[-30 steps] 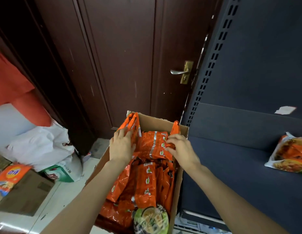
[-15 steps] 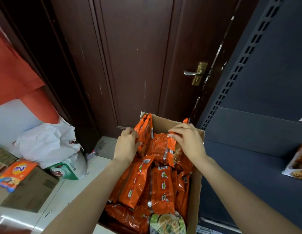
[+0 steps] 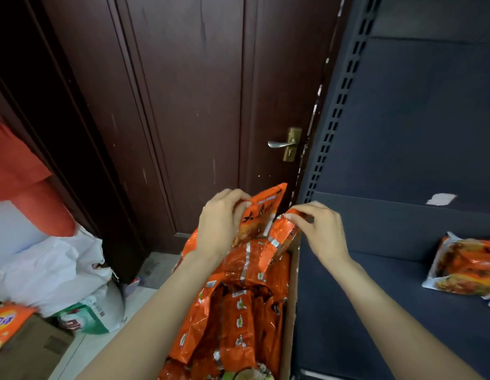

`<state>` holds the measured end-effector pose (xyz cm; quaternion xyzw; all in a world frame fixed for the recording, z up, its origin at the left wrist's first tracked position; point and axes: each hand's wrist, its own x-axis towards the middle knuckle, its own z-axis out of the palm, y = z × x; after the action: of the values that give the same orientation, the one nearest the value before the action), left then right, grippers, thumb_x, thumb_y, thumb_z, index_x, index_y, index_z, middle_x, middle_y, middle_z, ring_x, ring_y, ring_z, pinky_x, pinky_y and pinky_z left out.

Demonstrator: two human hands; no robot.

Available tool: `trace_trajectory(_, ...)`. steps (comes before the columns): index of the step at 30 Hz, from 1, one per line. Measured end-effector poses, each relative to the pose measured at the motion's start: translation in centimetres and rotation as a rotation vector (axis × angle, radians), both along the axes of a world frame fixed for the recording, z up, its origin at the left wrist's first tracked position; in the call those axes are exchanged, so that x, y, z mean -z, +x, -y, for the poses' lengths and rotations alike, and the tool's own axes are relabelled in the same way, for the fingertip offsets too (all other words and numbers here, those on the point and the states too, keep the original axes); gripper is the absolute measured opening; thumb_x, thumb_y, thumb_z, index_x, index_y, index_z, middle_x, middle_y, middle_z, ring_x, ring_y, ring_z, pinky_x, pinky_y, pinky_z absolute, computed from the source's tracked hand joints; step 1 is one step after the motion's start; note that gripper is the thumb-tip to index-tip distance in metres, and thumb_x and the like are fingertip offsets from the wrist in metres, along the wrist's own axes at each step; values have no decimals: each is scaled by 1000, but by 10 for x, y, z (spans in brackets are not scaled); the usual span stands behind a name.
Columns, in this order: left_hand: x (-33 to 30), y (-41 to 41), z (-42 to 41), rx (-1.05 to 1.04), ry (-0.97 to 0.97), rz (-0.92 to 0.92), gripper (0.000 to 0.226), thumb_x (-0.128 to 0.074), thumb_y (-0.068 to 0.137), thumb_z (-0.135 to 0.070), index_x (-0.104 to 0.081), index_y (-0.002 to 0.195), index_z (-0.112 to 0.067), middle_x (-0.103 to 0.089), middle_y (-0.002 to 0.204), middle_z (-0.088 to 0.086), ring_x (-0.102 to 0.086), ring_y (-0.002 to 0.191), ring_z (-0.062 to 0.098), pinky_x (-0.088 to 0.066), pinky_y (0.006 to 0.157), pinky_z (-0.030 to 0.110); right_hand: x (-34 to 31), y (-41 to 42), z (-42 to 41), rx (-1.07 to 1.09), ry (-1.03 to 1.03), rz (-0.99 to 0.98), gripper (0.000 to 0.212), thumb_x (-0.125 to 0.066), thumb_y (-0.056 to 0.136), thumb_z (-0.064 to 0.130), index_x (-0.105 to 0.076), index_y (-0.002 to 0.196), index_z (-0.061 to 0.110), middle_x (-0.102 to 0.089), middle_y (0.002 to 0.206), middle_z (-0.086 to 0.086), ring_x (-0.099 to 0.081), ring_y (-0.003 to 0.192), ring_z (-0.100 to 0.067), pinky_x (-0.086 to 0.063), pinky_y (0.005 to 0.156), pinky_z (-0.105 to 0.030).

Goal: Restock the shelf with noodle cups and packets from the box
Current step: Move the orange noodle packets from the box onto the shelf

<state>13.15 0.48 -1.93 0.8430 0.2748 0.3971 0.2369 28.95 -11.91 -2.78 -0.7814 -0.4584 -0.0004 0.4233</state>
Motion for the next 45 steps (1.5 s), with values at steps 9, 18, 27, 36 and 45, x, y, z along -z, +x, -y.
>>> trace_trajectory(9,-31,92,99,165,73,14,10,-58,91,-16,-67,93,-18,-64,89,-5,-61,88,14,-50,81,37,-27,80,123,172,89,-20,22,-71,80,34,-74,90,15,-68,85,3,-62,78,-10,-46,72,-24)
trace_trajectory(18,-8,186,211,178,13,-53,9,-57,91,-16,-66,92,-20,-65,91,-6,-60,87,12,-50,77,35,0,169,255,311,4,-39,21,-70,81,33,-73,80,12,-66,70,8,-59,65,-4,-41,61,-12)
trace_trajectory(27,24,239,272,119,-113,-66,12,-57,92,-15,-66,90,-22,-64,90,-9,-59,83,8,-52,76,35,41,248,315,493,-62,-94,26,-60,91,30,-68,93,5,-69,85,-8,-61,76,-22,-44,66,-31)
trace_trajectory(36,32,270,284,85,-129,-45,12,-58,91,-13,-68,90,-19,-65,89,-8,-60,80,8,-52,76,30,63,283,332,372,-256,-164,59,-64,88,21,-37,140,21,-36,137,-14,-50,115,-28,-40,99,-35)
trace_trajectory(45,22,276,280,95,-173,59,14,-57,91,-10,-66,88,-19,-66,88,-9,-60,85,3,-46,77,12,76,294,326,336,-444,-149,75,-65,86,16,-23,147,24,-9,153,-15,-17,141,-33,-29,112,-44)
